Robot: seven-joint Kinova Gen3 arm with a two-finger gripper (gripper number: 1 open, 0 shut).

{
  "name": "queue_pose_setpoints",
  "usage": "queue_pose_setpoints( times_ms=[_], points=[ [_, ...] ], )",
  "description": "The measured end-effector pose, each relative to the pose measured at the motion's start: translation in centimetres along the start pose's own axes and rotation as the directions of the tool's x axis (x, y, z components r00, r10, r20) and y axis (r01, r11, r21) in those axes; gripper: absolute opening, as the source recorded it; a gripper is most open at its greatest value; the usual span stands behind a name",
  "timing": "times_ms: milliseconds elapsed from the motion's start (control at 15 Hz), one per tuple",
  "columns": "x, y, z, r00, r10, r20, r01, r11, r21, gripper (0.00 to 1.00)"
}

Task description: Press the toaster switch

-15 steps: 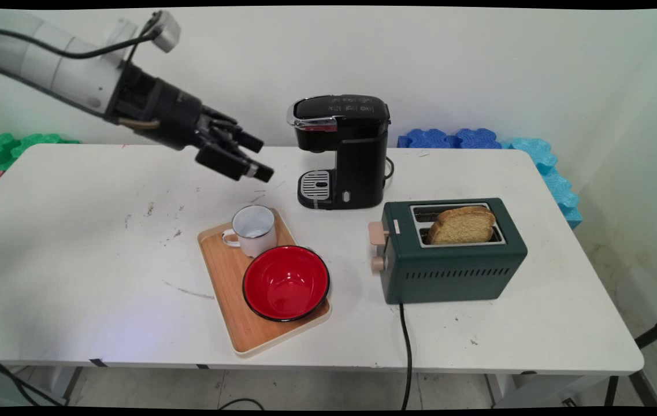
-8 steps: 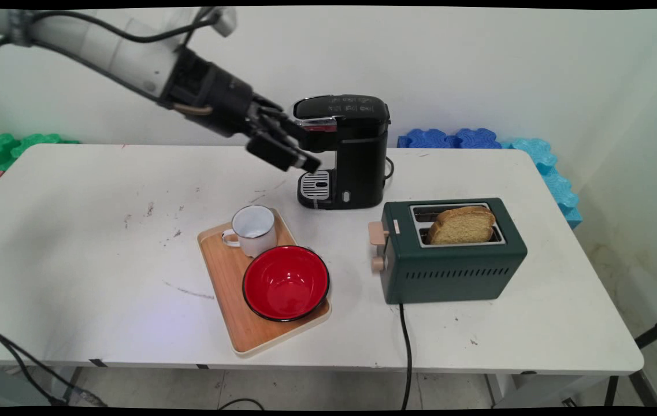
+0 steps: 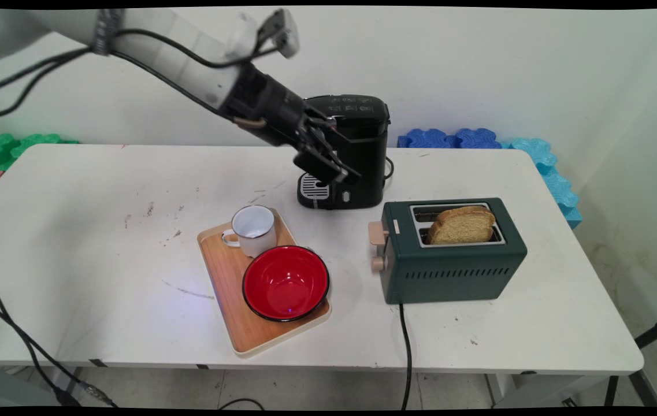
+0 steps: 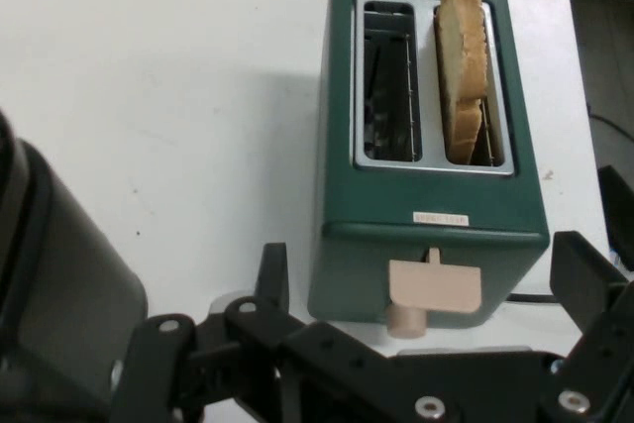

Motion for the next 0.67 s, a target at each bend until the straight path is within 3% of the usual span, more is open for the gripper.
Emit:
queue_pose_setpoints(
  times_ms=[200,267,667],
  points=[
    [0.3,-0.1,2.4,0.999,0.035,0.014,-0.035,0.999,-0.014,1.00],
    [0.3,-0.1,3.2,0.999,0.046,0.020,-0.045,0.999,-0.017,0.00],
    [0.3,-0.2,6.3,0.995,0.076,0.070,-0.073,0.997,-0.032,0.00]
  ],
)
